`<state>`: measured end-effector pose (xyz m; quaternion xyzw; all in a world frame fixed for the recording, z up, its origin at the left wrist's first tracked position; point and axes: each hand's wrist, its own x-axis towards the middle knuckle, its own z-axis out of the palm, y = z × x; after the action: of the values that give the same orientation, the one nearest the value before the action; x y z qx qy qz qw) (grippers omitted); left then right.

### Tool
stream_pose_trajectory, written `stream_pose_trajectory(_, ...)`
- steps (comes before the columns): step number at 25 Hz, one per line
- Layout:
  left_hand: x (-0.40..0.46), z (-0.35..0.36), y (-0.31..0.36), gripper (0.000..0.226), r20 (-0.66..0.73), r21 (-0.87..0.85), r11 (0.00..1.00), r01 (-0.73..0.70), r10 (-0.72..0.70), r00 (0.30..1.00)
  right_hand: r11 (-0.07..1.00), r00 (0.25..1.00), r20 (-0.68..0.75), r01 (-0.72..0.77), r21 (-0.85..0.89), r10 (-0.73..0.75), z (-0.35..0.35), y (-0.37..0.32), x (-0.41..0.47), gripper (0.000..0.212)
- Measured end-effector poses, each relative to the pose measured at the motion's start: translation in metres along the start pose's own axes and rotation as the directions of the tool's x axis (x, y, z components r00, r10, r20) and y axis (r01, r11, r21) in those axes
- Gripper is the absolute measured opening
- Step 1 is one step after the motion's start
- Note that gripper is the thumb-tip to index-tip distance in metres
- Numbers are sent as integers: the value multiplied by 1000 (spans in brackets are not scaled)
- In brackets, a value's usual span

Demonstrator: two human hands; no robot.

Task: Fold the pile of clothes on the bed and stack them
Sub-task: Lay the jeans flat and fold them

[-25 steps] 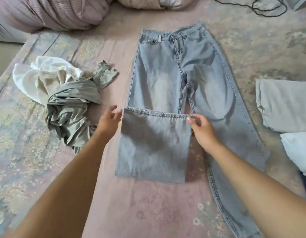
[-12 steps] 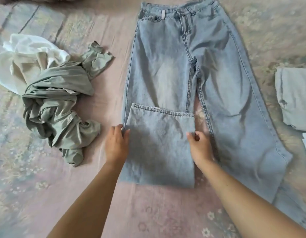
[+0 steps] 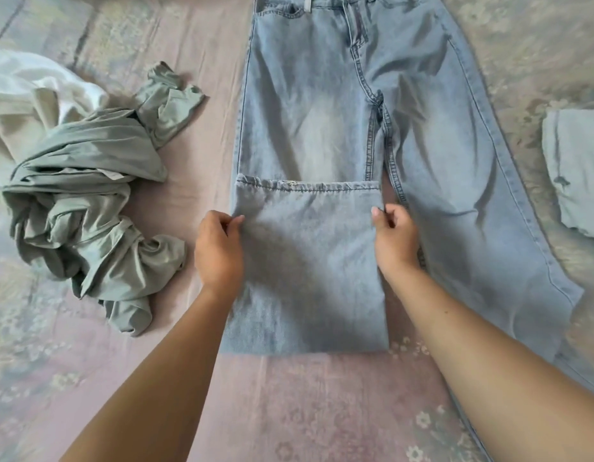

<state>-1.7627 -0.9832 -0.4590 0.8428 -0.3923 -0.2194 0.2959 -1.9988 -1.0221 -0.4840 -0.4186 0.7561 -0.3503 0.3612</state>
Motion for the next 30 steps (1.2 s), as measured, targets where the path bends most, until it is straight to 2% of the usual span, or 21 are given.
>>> stream_pose_trajectory(2, 2, -2, -6, 31, 35, 45, 997, 69, -70, 997, 996, 997, 3, -74, -54, 74, 1, 2, -9, 26)
stream_pose_trajectory(5, -38, -20, -23, 27, 61, 1, 992, 129, -128, 990, 986, 997, -62, -51, -160, 42, -21, 15, -63, 17)
stream_pose_trajectory(6, -58, -30, -30, 26, 93, -15, 984, 179, -177, 980, 980, 999, -34, -44, -192, 38, -32, 20, -87, 18)
stream_pose_trajectory(9, -105, -48, -60, 16, 204, -71, 954, 291, -272, 940, 967, 979, 111, -145, -211, 171, -50, 44, -138, 32)
stream_pose_trajectory(13, -114, -56, -80, 6, 188, -13, 964, 266, -259, 947, 911, 962, 75, -222, -347, 263, -48, 73, -151, 46)
stream_pose_trajectory(16, -113, -64, -74, 16, 237, -10, 975, 223, -215, 947, 908, 936, 74, -310, -283, 343, -54, 62, -165, 46)
stream_pose_trajectory(18, -114, -74, -72, 19, 218, -35, 974, 223, -210, 953, 929, 939, 74, -318, -190, 336, -60, 50, -186, 42)
stream_pose_trajectory(22, -131, -82, -91, 19, 136, -12, 945, 328, -323, 936, 910, 924, 16, -373, -182, 382, -50, 58, -225, 42)
stream_pose_trajectory(24, -146, -80, -108, 21, 167, 12, 935, 354, -350, 922, 881, 901, -7, -427, -204, 435, -49, 66, -238, 41)
stream_pose_trajectory(26, -158, -78, -122, 16, 179, 143, 956, 257, -281, 943, 844, 871, 8, -472, -255, 490, -52, 71, -242, 37)
stream_pose_trajectory(27, -160, -76, -126, 11, 160, 271, 955, 122, -169, 973, 839, 874, -19, -471, -271, 485, -52, 70, -241, 30)
stream_pose_trajectory(28, -159, -74, -125, 9, 149, 389, 921, -28, -32, 988, 851, 906, -101, -421, -312, 411, -50, 68, -236, 19)
stream_pose_trajectory(29, -156, -70, -119, 14, 154, 457, 869, -191, 135, 979, 853, 948, -175, -316, -415, 267, -46, 64, -229, 11)
stream_pose_trajectory(30, -150, -60, -106, 27, 198, 458, 813, -360, 302, 933, 827, 978, -190, -180, -533, 90, -38, 58, -218, 22)
